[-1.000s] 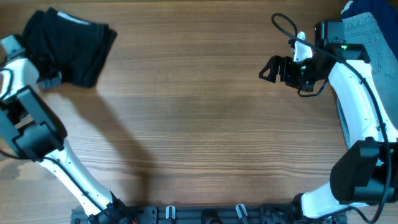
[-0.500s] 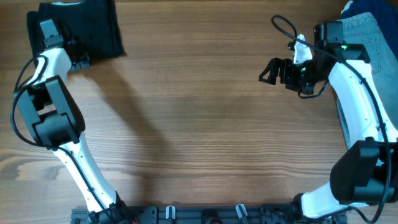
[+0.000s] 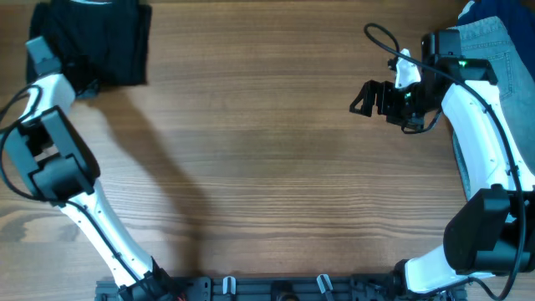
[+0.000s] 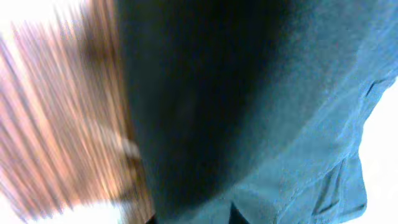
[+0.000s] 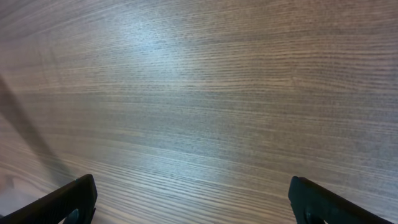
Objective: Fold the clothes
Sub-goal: 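Lower the shorts at the top-left corner and open the left gripper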
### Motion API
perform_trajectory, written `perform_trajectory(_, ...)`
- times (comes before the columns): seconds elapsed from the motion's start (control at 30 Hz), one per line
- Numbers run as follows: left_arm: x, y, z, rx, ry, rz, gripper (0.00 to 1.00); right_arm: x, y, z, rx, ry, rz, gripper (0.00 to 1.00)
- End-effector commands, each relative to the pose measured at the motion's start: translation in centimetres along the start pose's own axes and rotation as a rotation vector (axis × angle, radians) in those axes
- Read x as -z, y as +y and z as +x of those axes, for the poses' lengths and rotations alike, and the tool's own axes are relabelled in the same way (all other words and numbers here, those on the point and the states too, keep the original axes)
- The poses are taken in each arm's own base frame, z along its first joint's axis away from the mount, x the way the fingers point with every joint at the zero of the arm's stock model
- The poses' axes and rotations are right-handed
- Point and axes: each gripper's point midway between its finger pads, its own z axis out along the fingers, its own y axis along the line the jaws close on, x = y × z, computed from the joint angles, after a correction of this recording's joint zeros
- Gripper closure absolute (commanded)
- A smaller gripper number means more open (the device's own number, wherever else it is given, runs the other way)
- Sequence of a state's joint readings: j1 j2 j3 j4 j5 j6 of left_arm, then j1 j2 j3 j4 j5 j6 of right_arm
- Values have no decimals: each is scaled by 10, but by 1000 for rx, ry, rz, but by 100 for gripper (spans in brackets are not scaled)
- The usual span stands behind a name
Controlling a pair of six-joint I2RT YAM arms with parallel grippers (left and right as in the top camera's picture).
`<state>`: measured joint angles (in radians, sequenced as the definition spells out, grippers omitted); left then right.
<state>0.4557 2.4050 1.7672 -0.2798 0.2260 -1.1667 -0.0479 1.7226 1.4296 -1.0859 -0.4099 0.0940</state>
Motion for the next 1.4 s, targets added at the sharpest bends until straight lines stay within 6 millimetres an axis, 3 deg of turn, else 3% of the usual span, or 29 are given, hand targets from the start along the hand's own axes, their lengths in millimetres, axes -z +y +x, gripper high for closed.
perform_trajectory(0.0,-29,82,-26,-29,-69,-190,90,1,-4,0,-18,2,16,0)
perform_trajectory(0.3,-35,69,-8,-61,-54,-156,90,1,-4,2,-22,9,17,1)
perform_trajectory(0.53,-43,49,19,-56,-41,-108,91,1,-4,4,-27,19,18,0)
perform_trajectory(0.67,-45,41,25,-71,-40,-85,82,1,-4,6,-26,25,19,1)
perform_trajectory(0.73,-45,42,25,-71,-38,-89,70,1,-5,6,-26,24,23,0)
perform_trajectory(0.8,-43,51,26,-68,-29,-122,50,1,-5,5,-26,24,26,0)
perform_trajectory(0.97,-38,77,28,-42,0,-221,39,1,-5,5,-25,21,26,1)
perform_trajectory(1.27,-8,122,33,27,71,-428,49,1,-5,2,-2,9,24,0)
perform_trajectory(1.37,-2,132,30,43,80,-464,62,1,-5,0,9,4,24,0)
